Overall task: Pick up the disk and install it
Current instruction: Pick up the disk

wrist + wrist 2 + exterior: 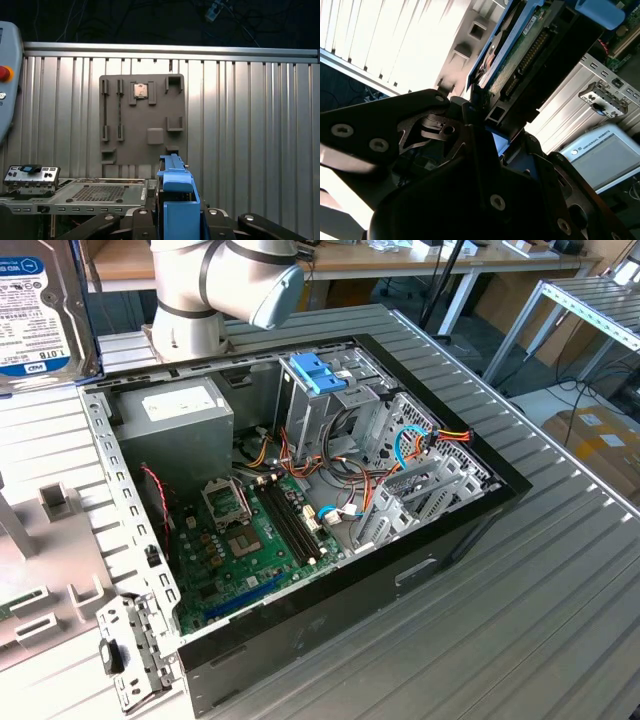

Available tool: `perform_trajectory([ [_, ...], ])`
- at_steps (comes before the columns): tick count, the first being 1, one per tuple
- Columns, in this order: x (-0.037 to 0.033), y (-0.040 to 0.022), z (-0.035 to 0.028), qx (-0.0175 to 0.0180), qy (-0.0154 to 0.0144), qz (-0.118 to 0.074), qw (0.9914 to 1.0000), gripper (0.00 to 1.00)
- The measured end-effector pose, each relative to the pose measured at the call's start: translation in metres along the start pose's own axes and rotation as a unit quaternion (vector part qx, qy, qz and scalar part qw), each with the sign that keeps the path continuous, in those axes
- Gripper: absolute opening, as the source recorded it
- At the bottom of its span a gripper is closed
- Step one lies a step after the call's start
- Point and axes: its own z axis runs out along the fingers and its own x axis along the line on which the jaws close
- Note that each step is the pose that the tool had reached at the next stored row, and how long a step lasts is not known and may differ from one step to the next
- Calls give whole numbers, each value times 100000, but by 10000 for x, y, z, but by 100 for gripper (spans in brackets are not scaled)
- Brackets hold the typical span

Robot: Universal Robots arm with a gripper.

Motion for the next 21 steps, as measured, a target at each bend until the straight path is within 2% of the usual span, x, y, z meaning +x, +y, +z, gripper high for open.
perform_trajectory([
  [3, 4, -75, -4, -83, 2, 1, 100000, 37],
  [7, 13, -132, -6, -124, 1, 3, 100000, 37],
  [21, 78, -241, -8, -158, 3, 4, 100000, 37],
])
